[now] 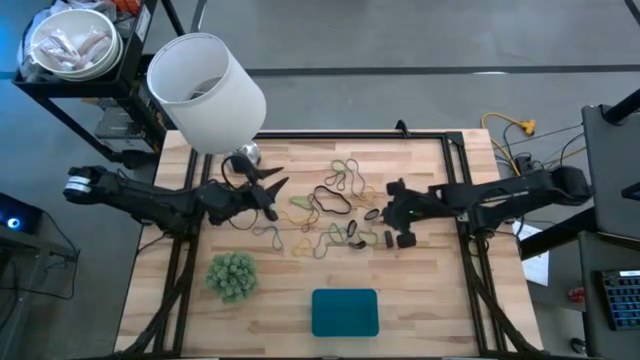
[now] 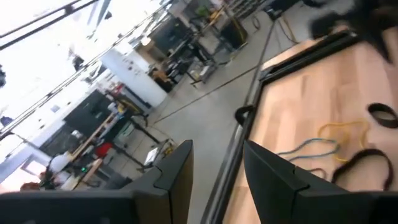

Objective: Pick and place rubber bands into bin
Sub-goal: Put the black rubber band into the blue bin

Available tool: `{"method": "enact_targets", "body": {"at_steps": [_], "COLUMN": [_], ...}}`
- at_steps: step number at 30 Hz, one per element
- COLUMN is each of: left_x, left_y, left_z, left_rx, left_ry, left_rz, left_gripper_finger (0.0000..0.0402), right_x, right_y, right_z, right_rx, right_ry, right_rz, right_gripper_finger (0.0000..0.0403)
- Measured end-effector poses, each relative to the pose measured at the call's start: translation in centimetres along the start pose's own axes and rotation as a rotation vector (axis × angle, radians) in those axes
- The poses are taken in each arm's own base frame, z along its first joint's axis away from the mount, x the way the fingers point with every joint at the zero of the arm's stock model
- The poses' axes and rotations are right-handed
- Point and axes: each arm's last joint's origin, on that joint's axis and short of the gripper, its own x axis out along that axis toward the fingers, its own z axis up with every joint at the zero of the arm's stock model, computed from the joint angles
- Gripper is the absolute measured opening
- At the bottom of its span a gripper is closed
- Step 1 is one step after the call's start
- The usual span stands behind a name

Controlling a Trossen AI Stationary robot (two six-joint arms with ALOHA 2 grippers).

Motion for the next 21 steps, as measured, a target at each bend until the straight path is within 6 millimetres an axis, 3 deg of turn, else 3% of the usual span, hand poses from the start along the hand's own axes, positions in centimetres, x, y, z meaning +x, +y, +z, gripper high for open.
{"method": "enact_targets", "body": {"at_steps": [12,21], "left_x": [0.4,0.0], "left_y": [-1.3,-1.5], "left_z": [-0.6,0.6], "left_rx": [-0.100,-0.118], "left_ry": [0.029,-0.010], "left_rz": [-0.033,-0.054], "left_gripper_finger": [0.0125,0.0125], "right_x": [3.9,6.4], "right_y": [-0.8,-1.4], "right_z": [-0.6,-0.9], "right_rx": [-0.022,-0.028], "right_ry": [0.114,0.128], "right_rz": [-0.016,-0.027], "right_gripper_finger": [0.0068,0.0068]}}
